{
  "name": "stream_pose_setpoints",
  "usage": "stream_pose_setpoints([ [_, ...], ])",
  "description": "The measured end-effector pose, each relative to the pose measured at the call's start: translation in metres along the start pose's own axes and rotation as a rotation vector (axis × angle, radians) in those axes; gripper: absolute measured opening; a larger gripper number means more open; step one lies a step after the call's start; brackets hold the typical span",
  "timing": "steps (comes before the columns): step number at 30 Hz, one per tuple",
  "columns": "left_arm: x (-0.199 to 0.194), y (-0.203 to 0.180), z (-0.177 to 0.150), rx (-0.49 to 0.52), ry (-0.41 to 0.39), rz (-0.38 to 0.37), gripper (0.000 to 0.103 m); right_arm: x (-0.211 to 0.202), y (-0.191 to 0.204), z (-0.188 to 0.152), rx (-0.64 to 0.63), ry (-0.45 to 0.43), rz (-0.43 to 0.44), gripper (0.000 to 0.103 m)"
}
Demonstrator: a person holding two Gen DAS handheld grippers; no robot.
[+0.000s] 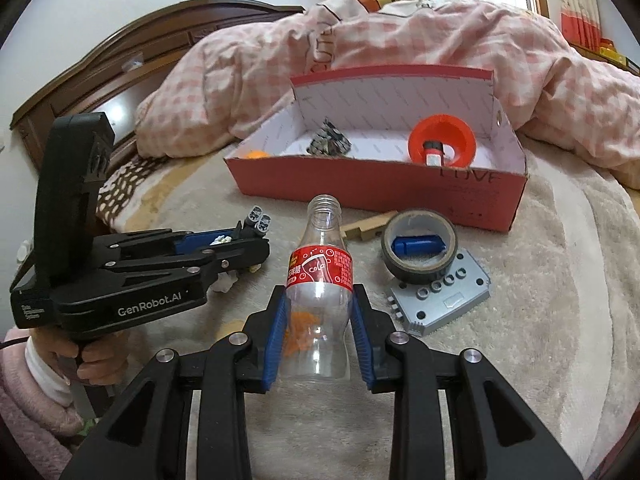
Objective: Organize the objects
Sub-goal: 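Lift and carry the figurine and bottle over the shoebox with both tools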
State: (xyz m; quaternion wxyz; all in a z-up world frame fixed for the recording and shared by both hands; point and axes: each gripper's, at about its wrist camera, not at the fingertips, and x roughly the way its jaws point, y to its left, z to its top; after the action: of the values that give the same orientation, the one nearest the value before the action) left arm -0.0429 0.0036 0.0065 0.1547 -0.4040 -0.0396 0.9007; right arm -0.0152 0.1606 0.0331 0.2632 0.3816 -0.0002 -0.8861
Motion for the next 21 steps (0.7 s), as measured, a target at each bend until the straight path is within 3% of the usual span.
stream_pose_setpoints([
  [21,-0.017,0.010,0.024,-0.022,-0.077,0.043,0.028,-0.007,-0.005,0.001,0.027,-0.031,0.002,0.032],
])
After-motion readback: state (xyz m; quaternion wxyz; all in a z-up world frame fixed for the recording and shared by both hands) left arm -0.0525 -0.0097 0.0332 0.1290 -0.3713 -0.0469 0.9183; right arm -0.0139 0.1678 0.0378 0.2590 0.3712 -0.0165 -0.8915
